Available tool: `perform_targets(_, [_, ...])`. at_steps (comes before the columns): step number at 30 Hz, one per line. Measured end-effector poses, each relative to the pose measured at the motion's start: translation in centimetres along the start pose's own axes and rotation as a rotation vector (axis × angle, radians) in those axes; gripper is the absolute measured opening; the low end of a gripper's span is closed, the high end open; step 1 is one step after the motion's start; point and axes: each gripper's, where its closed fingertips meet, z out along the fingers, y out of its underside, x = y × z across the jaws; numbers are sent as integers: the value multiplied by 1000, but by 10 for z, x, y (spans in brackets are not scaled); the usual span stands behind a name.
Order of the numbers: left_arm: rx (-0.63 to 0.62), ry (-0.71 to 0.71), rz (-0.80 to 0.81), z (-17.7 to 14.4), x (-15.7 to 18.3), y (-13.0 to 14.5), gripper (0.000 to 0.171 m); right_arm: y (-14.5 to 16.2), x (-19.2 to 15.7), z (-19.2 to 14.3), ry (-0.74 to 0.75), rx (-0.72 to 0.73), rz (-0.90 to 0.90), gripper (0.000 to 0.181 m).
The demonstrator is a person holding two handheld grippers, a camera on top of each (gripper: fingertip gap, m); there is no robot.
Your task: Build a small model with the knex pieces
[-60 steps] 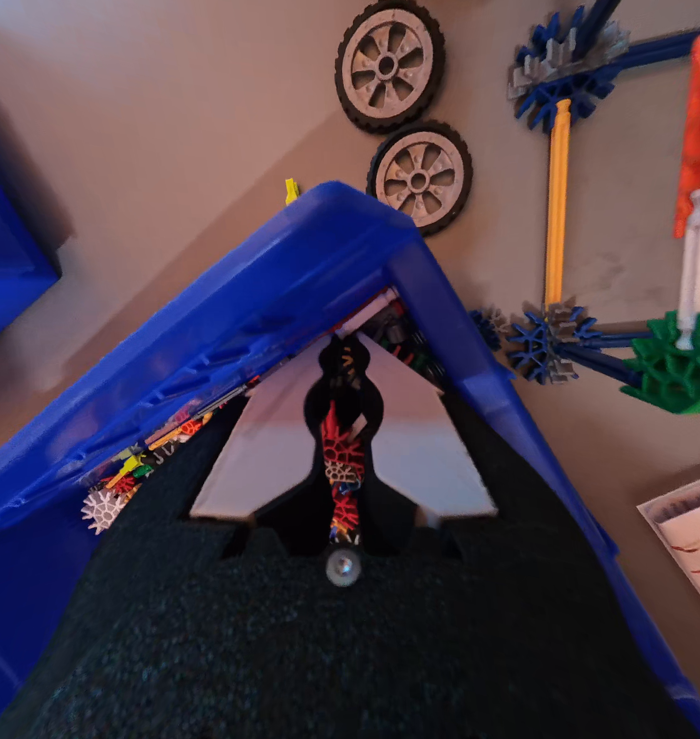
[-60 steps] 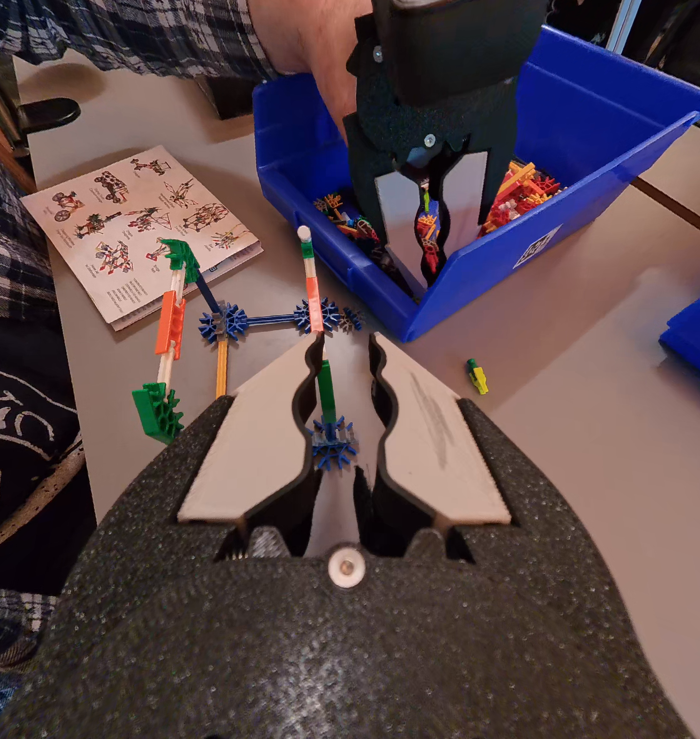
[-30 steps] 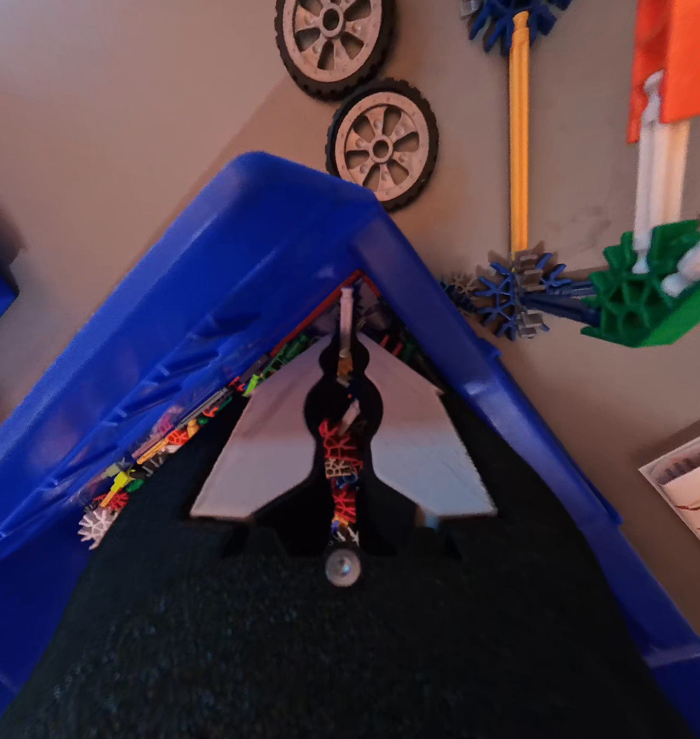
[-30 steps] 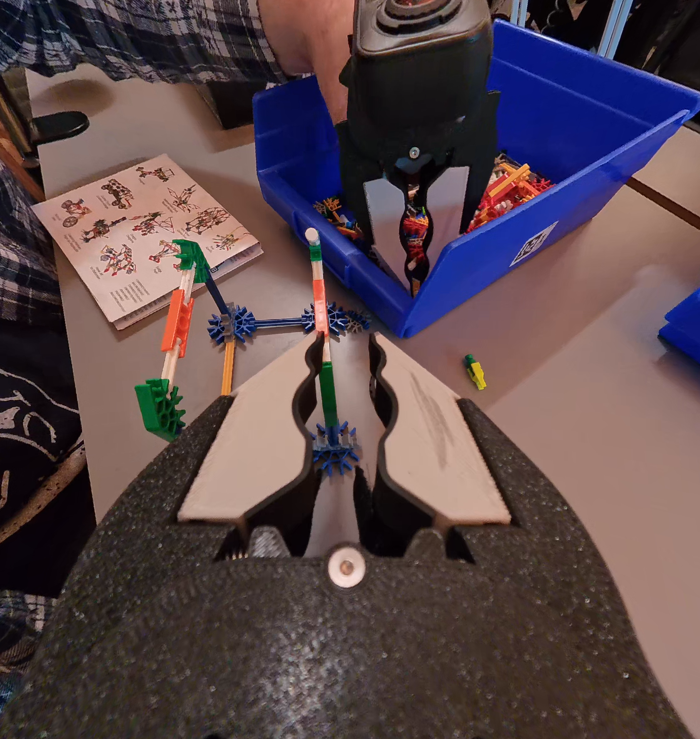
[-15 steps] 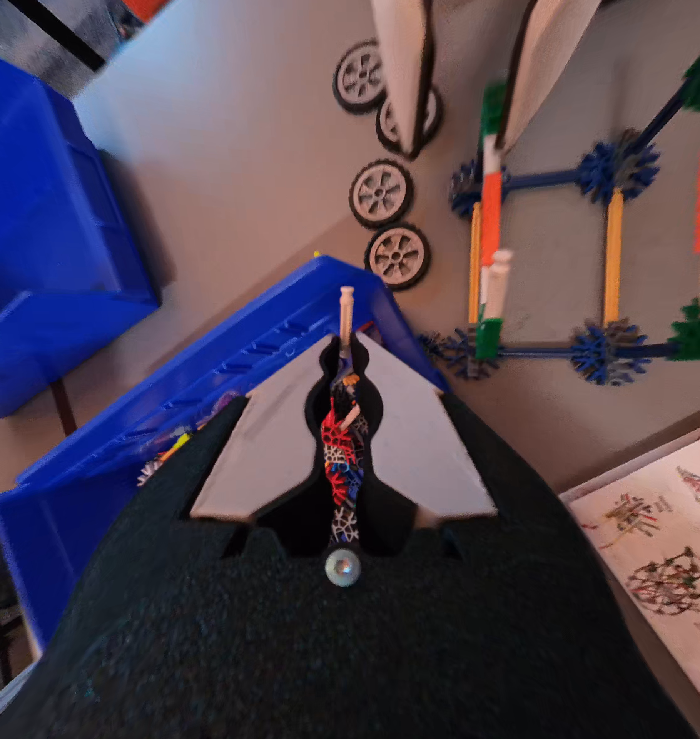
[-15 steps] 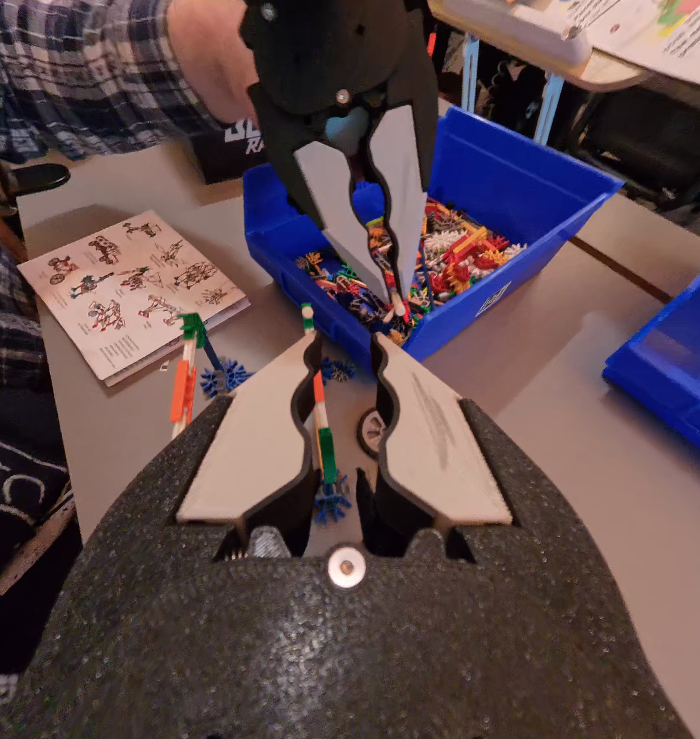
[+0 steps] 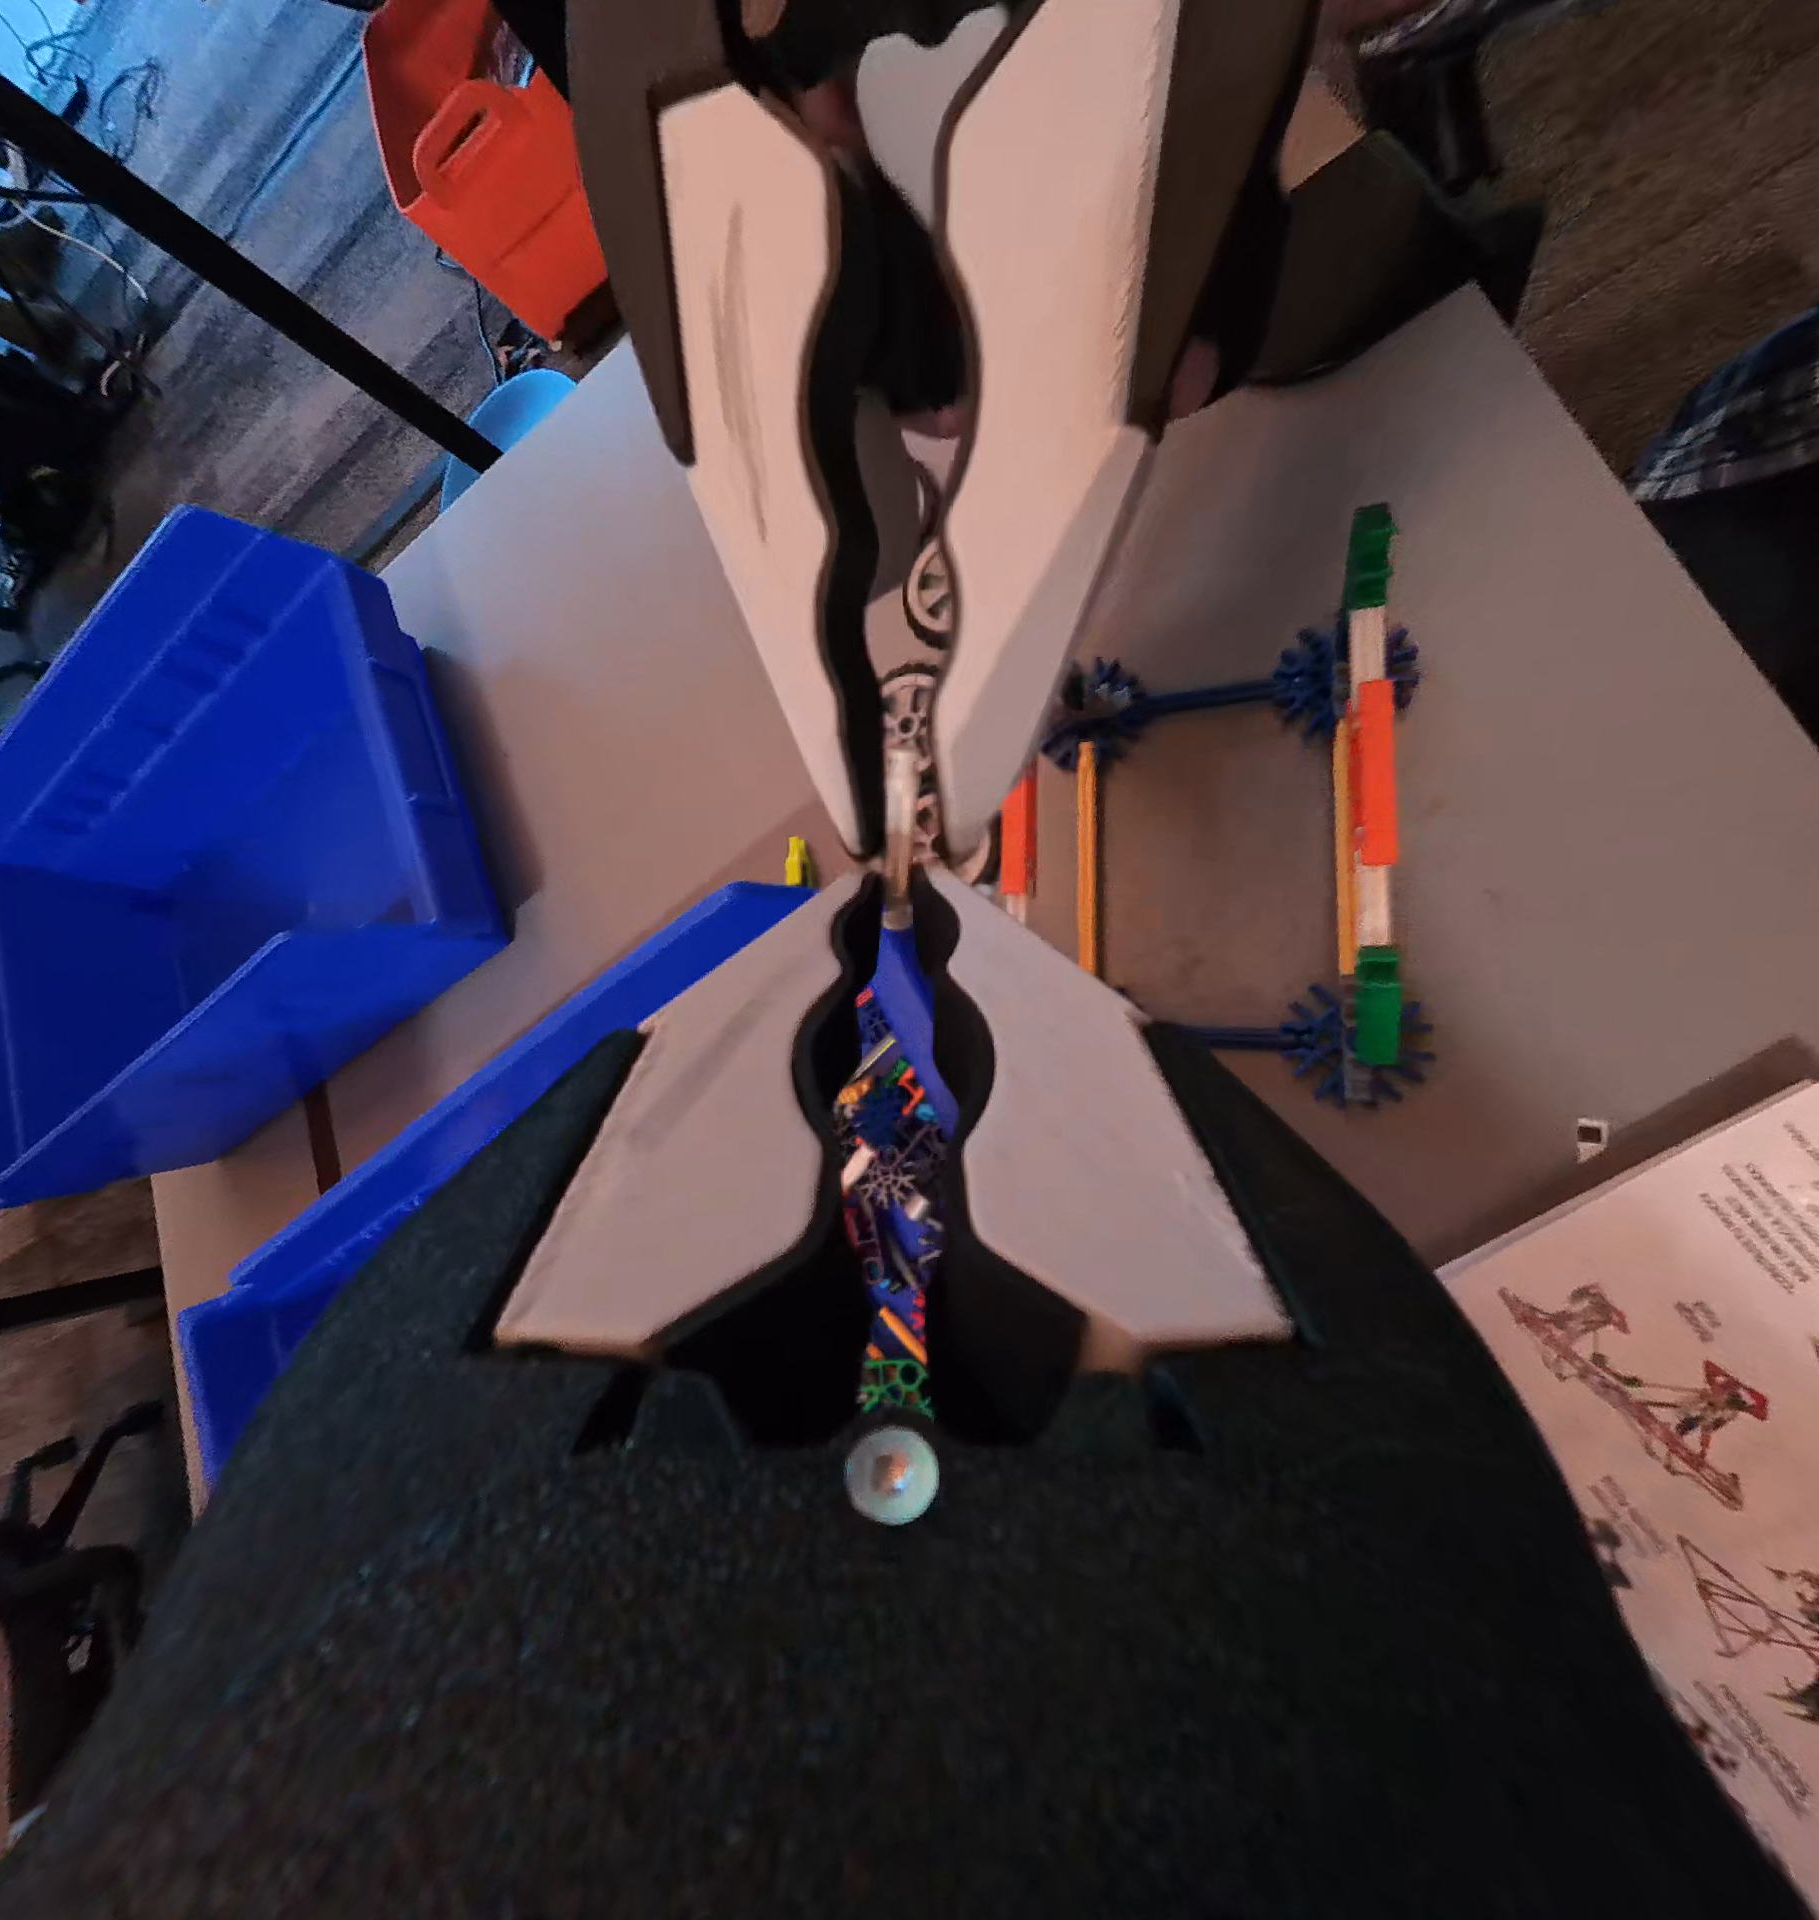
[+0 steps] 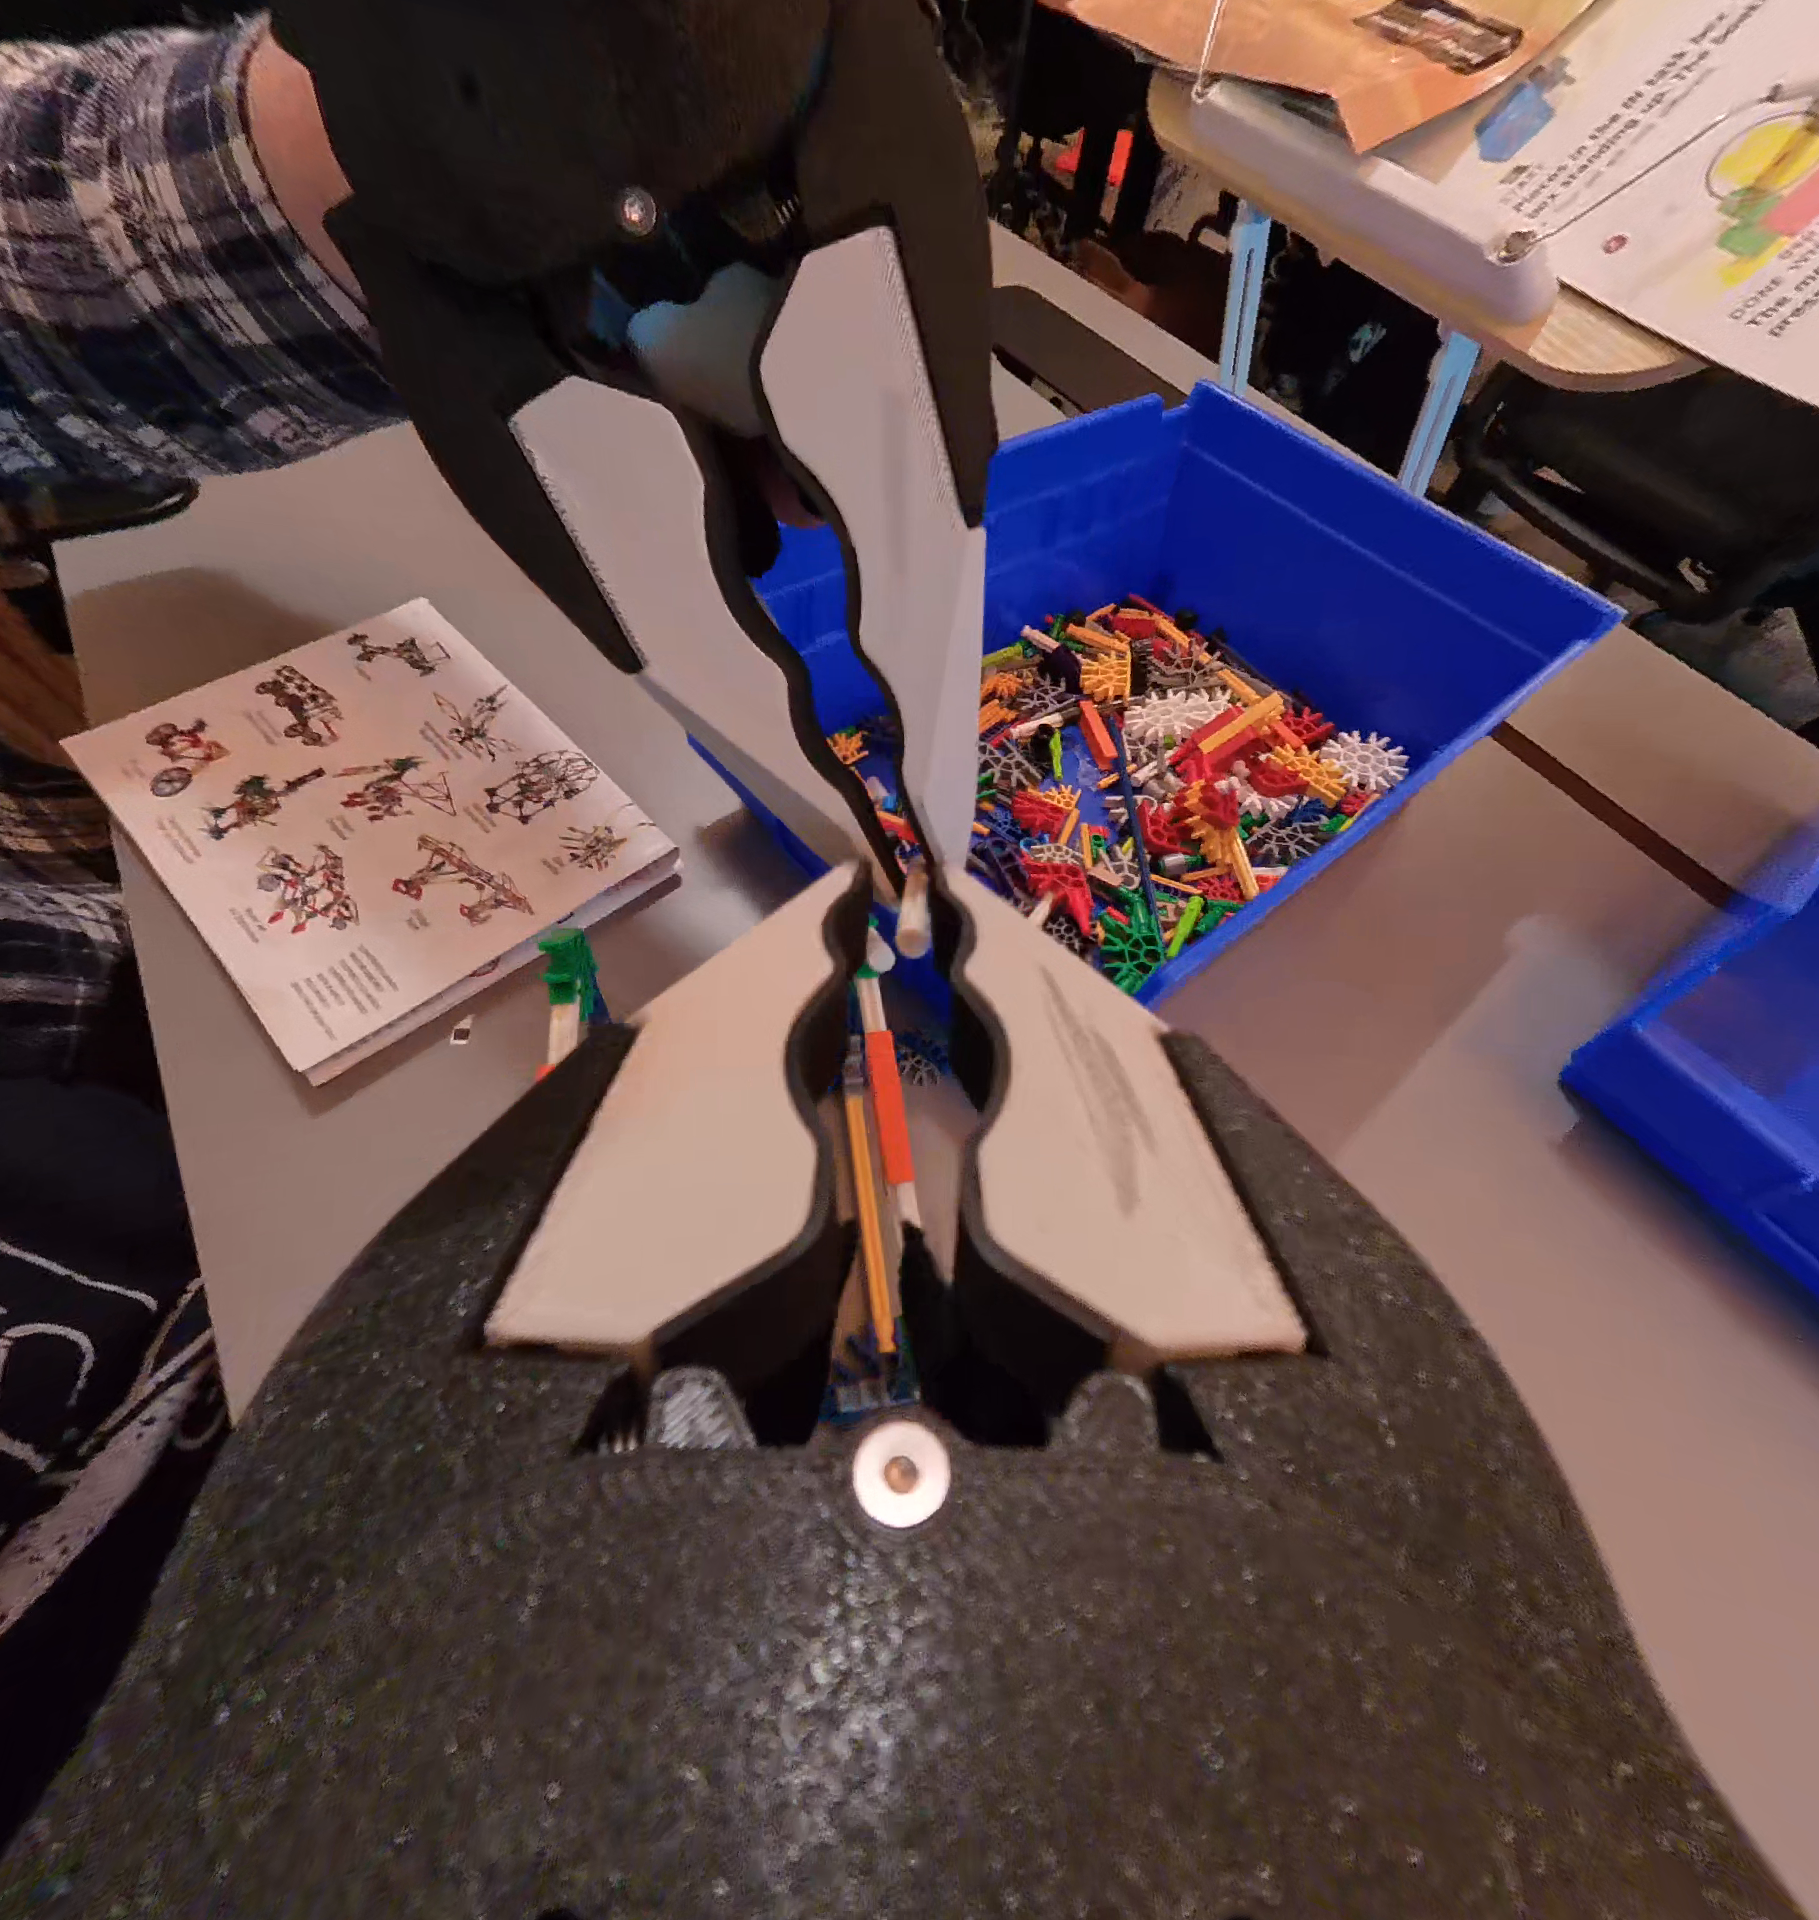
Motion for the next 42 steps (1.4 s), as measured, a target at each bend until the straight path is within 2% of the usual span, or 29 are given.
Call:
perform_targets(6, [22, 0, -17, -3, 11, -2, 4, 0, -10, -2, -7, -16, -32, 3])
perform_targets(25, [100, -19, -71, -13, 44, -5, 4, 1, -43, -5, -77, -30, -39, 0])
perform_targets(29, [113, -33, -78, -15, 45, -6, 4, 6, -42, -6, -66, -65, -40, 24])
perform_targets(30, [117, -32, -81, -15, 45, -6, 4, 6, -43, -5, -70, -66, -41, 23])
perform_targets(32, [123, -36, -84, -16, 45, -6, 4, 5, -43, -3, -63, -64, -45, 6])
perform_targets(38, [148, -43, -100, -17, 45, -7, 4, 4, -45, -2, -88, -56, -35, 5])
perform_targets(42, [167, 7, -119, -19, 55, -5, 7, 11, -53, -1, -119, -94, -48, 5])
